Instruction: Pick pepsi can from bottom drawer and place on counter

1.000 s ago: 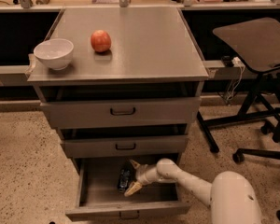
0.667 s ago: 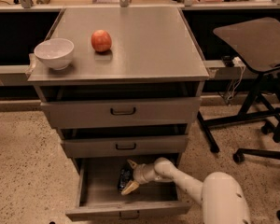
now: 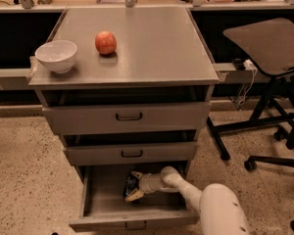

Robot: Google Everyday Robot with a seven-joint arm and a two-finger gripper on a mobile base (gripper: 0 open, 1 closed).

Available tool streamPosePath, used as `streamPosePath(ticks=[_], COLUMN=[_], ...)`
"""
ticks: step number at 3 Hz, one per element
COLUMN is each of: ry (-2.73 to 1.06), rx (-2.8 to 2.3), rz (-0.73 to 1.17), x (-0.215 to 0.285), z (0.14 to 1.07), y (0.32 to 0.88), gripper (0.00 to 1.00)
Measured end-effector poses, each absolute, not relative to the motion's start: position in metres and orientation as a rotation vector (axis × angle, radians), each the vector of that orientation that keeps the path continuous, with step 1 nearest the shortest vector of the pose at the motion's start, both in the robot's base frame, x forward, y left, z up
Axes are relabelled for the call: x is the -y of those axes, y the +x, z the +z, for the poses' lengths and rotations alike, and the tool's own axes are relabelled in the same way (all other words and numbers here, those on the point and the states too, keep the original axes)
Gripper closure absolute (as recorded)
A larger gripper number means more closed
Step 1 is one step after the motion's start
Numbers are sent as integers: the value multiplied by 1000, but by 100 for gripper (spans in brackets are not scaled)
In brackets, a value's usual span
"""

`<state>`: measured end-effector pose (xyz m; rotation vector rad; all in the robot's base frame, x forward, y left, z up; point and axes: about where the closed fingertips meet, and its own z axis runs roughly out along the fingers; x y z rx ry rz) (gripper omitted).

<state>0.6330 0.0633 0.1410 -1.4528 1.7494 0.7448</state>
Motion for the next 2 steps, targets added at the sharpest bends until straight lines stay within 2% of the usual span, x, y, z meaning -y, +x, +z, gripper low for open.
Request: streamPosePath(ticks=[2], ry=[-1425], rx=[-1694], rz=[790], x=[-66], z=[138], y=[631], gripper=[66])
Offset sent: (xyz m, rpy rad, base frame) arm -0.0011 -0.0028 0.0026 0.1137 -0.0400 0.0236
